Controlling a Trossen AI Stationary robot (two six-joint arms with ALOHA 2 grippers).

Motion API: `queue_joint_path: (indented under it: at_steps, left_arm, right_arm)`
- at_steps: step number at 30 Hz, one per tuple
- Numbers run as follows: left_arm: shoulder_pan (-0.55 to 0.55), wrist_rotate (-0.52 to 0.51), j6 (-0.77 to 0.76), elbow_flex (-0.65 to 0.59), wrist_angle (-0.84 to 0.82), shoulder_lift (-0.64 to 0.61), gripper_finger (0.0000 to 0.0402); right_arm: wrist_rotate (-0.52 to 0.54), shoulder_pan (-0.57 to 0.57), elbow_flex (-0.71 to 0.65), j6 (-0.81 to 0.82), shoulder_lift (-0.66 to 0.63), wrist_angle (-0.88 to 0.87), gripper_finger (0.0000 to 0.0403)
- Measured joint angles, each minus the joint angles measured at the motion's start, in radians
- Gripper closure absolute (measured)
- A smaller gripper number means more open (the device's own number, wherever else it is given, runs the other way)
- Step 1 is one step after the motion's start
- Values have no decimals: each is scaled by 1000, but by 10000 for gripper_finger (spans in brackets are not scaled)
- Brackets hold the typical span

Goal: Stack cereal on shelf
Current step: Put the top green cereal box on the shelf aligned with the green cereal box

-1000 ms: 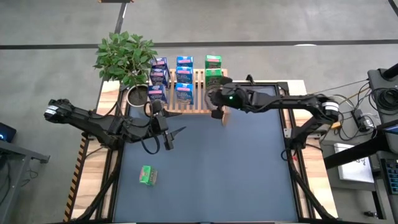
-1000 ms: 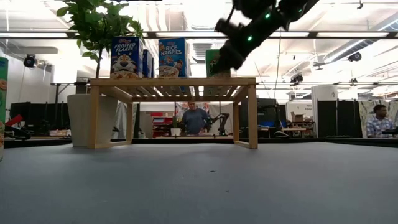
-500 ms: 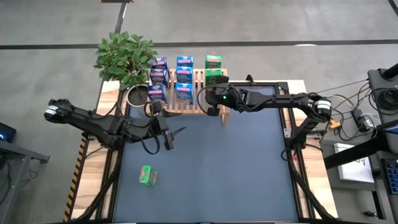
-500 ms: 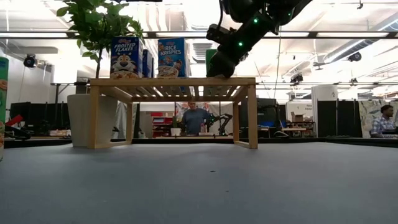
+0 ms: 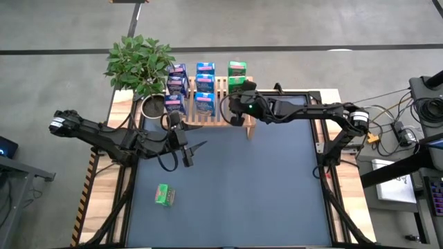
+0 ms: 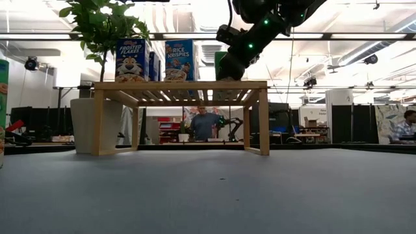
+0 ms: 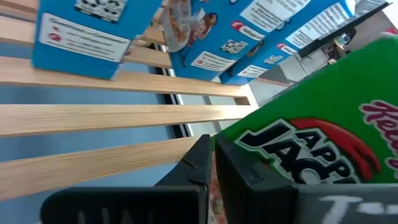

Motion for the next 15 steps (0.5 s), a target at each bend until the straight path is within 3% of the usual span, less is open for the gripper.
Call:
queue_joint_path:
  at_steps: [15]
  left_arm:
    - [0,0,0,0,0,0,161]
  right_arm:
    - [-2,-13,0,-20,1,42,390]
